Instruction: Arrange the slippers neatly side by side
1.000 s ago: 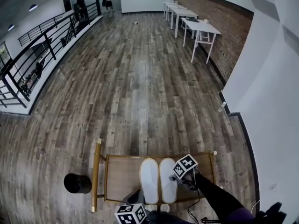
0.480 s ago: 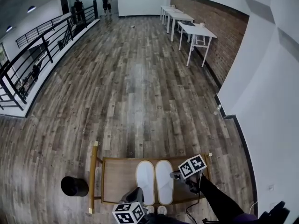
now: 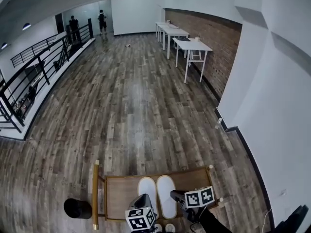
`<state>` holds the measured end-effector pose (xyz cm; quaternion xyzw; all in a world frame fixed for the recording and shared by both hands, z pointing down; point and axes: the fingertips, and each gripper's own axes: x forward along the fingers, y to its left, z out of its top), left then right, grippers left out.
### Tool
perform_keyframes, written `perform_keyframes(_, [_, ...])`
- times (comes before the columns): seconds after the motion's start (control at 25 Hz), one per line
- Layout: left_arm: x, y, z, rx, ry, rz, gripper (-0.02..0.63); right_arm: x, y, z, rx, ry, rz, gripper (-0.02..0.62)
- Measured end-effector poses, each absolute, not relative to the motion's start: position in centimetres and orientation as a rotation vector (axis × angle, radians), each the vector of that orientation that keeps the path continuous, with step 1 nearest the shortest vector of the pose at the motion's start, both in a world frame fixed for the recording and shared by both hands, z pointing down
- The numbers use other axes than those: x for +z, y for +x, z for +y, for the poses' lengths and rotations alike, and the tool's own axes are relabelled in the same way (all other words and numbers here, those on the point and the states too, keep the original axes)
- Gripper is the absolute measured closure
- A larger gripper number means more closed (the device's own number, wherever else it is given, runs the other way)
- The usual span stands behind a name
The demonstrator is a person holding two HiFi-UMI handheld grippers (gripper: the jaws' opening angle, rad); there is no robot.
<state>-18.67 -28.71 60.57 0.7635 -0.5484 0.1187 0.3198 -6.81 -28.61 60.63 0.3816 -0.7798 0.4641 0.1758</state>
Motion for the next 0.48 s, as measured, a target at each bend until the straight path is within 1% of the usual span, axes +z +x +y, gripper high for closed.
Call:
perform_keyframes(0.04, [60.4, -18.3, -28.7, 0.322, 2.023, -1.444, 0.606, 60.8, -6.7, -28.3, 1.315, 1.115, -2.188, 0.574])
perform_keyframes(0.08, [60.3, -17.9, -28.7, 0.333, 2.036, -1.449, 0.606, 60.9, -6.6, -28.0, 1.324, 1.144, -2.171, 0.597])
perform_keyframes(0.24, [60.3, -17.2, -28.2, 0.383, 2.035, -1.47, 0.606, 60.8, -7.0, -27.1, 1.349, 1.25, -2.155, 0.597])
perform_keyframes(0.48, [60.5, -16.9, -27.1, 0.498, 2.044, -1.493, 0.606, 60.6, -7.5, -27.0, 1.161, 1.376, -2.143, 0.597])
